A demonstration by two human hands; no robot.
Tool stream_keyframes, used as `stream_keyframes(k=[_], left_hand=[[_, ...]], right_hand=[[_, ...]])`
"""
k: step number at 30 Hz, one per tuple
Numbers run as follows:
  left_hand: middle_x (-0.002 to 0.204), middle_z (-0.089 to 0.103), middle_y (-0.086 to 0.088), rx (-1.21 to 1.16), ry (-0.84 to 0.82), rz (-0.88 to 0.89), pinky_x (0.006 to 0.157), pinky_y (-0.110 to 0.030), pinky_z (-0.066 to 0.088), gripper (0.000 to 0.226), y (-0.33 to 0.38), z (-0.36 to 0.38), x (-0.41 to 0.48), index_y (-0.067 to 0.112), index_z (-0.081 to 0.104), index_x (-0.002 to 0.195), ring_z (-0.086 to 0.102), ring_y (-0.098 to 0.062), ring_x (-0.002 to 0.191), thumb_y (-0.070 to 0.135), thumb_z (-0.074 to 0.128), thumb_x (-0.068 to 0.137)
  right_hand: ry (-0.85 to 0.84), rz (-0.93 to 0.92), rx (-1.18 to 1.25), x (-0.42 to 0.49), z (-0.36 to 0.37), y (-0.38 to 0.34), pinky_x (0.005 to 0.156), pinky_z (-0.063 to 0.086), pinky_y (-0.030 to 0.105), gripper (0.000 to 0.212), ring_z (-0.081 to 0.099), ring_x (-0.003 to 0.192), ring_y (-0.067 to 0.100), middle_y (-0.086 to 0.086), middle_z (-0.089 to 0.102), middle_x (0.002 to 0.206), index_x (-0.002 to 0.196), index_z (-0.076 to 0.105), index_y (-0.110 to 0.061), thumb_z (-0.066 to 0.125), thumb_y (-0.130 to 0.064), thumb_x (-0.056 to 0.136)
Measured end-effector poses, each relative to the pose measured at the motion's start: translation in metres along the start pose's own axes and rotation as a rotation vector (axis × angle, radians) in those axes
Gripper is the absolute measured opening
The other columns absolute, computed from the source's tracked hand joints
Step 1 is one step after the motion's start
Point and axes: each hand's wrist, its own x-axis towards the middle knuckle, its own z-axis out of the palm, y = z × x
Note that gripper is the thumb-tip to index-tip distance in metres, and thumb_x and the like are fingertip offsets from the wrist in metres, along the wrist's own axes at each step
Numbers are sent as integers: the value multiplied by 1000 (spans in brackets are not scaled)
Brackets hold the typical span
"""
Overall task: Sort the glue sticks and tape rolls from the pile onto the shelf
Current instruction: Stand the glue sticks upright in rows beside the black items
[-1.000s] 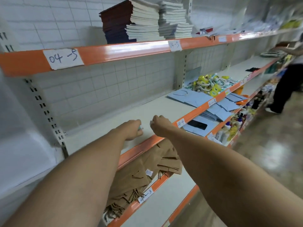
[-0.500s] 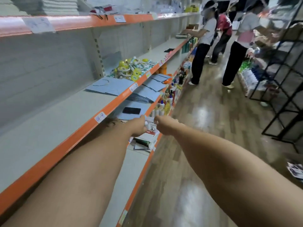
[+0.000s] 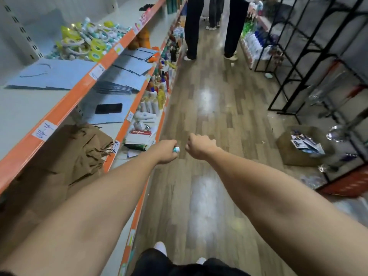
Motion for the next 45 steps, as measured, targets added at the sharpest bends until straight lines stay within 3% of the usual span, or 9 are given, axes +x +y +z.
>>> stream_keyframes(k=[3,9,16,20,25,32,45], left_hand=[[111,60,-12,61,-11,42,79,-38,47,20,-8,8,9,13,56,104,57,-32,103,21,55,86],[108,56,-5,153,73,105,74,-37,37,17,-32,12,23,21,54,104,57,-29,99,25,49,88],[108,56,-3,133,163,167,84,-41,45,24,-69,-5,30,22,54,114,56,-28,101,26,48,92],[104,56,0,79,172,224,80,-41,47,20,-84,-10,30,22,55,110,56,-26,97,26,47,92],[102,56,3,35,195,276,75,-36,44,20,-94,-14,43,25,56,109,56,-22,96,26,48,91],[104,57,3,11,129,251,71,-33,38,23,-85,-22,92,24,57,113,55,-21,94,24,48,92],[108,58,2,3,154,125,78,-36,43,24,-48,-85,223,25,57,114,56,-23,99,23,49,92]], right_hand=[[-19,26,57,3,15,-8,89,36,52,33,49,115,36,11,56,123,114,48,-15,43,-40,92],[63,62,136,14,28,-29,86,40,45,30,53,105,31,5,60,108,104,56,-19,48,-44,90],[149,106,182,20,32,-35,87,39,48,28,46,108,27,0,56,113,114,55,-27,47,-41,91],[197,75,196,15,39,-45,79,40,40,27,48,105,23,-3,56,110,113,56,-27,48,-42,92],[246,90,209,16,39,-49,80,42,38,27,50,101,20,-6,59,109,114,55,-26,49,-42,93],[274,85,235,58,18,-31,81,45,38,22,51,96,19,-8,59,103,107,58,-25,52,-38,91],[264,-17,246,194,-51,42,74,51,38,24,55,93,21,-5,60,98,107,61,-22,53,-38,91]])
